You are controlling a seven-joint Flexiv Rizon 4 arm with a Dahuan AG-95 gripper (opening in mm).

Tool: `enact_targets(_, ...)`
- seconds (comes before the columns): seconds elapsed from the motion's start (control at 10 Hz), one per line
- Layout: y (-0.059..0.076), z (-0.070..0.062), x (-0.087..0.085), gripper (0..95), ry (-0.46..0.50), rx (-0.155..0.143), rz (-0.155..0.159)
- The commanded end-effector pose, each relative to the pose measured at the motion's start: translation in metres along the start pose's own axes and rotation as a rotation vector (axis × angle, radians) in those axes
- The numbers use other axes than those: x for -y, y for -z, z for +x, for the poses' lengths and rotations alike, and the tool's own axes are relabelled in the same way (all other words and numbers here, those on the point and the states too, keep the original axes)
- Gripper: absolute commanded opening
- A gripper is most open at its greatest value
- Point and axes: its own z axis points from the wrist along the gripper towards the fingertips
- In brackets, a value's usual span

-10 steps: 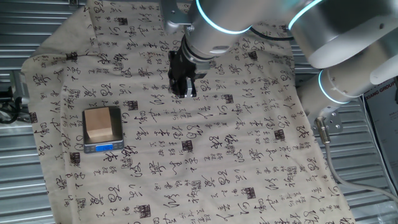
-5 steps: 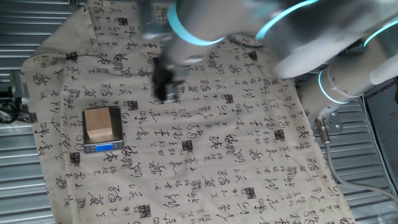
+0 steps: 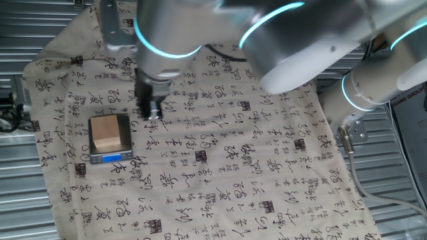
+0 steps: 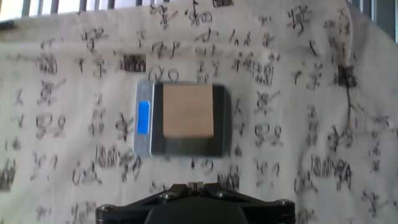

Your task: Remove the object from the scale

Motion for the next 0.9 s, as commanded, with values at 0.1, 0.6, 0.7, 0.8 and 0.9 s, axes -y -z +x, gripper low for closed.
enact_targets(0.1, -0.008, -0.022, -0.006, 0.0, -0.008, -0.003, 0.010)
enact_targets(0.6, -0.020, -0.054, -0.005, 0.0, -0.015, 0.001, 0.014)
enact_targets(0.7, -0.018, -0.055, -0.001, 0.0, -0.026, 0.003, 0.002)
enact_targets(0.8, -0.016, -0.055, 0.005, 0.0, -0.038, 0.002, -0.009)
enact_targets(0.9, -0.015, -0.056, 0.009, 0.0, -0.053, 0.004, -0.023)
